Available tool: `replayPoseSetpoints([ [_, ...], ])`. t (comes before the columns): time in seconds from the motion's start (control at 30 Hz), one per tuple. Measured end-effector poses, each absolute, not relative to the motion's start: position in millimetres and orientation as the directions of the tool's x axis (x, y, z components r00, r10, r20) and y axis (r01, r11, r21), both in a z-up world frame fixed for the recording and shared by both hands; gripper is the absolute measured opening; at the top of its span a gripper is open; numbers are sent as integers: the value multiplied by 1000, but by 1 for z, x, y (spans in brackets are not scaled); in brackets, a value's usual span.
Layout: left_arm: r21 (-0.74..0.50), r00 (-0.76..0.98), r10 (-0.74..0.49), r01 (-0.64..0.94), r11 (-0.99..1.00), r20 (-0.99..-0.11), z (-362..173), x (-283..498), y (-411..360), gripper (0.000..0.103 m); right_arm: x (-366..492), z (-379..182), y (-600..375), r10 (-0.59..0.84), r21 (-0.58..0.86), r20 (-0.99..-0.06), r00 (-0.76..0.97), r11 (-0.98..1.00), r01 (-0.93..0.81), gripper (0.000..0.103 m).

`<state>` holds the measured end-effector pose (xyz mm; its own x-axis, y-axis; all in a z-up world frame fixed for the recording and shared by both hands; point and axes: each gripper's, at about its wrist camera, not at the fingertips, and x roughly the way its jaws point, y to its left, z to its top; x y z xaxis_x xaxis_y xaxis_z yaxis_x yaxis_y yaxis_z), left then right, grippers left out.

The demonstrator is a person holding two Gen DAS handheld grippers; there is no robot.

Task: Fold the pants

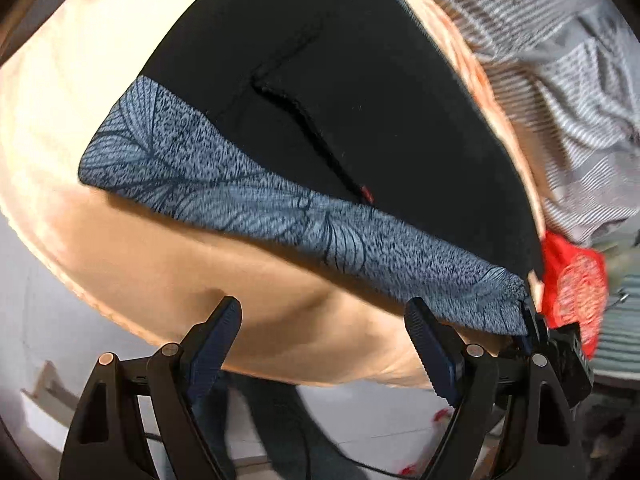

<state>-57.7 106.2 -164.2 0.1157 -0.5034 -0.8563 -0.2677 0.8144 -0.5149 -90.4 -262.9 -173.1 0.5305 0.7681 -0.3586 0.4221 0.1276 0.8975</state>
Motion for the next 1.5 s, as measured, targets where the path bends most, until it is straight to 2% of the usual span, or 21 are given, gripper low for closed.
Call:
replayPoseSetpoints([
  [0.2,-626,218,-591,-371,686,-777,-169,-43,134,85,-78,-152,-263,783,907,-341,520,130,400,7],
  [0.3,-637,268,-582,-415,650,-768,-169,-36,147,85,-78,-153,-261,783,894,-367,502,149,422,7],
  [0.33,-632,276,-571,-421,651,-773,-170,-33,150,77,-78,-152,-260,782,889,-381,493,162,428,7],
  [0.37,-624,281,-560,-422,658,-780,-168,-31,150,65,-80,-153,-260,782,885,-390,486,172,432,7],
  [0.43,-578,246,-524,-403,710,-815,-168,-26,153,32,-84,-156,-263,783,876,-410,468,195,440,7],
  [0.5,-558,229,-509,-383,736,-830,-166,-29,161,18,-85,-156,-265,781,867,-430,453,218,448,7],
  [0.53,-557,225,-509,-374,742,-831,-163,-28,165,17,-83,-155,-266,781,861,-441,441,230,453,6],
  [0.77,-516,251,-456,-299,802,-854,-109,-7,158,17,-26,-119,-276,802,858,-485,349,358,369,5],
  [1.0,-485,327,-403,-228,844,-855,-58,97,124,17,75,-93,-301,821,858,-502,274,432,278,5],
  [1.23,-365,365,-275,-204,908,-890,-95,205,87,17,181,-162,-319,829,818,-532,174,449,360,6],
  [1.37,-292,339,-202,-238,926,-919,-119,232,74,17,220,-209,-316,807,766,-582,104,502,402,6],
  [1.5,-188,297,-97,-294,937,-950,-127,237,85,17,231,-231,-313,796,741,-602,60,529,414,7],
])
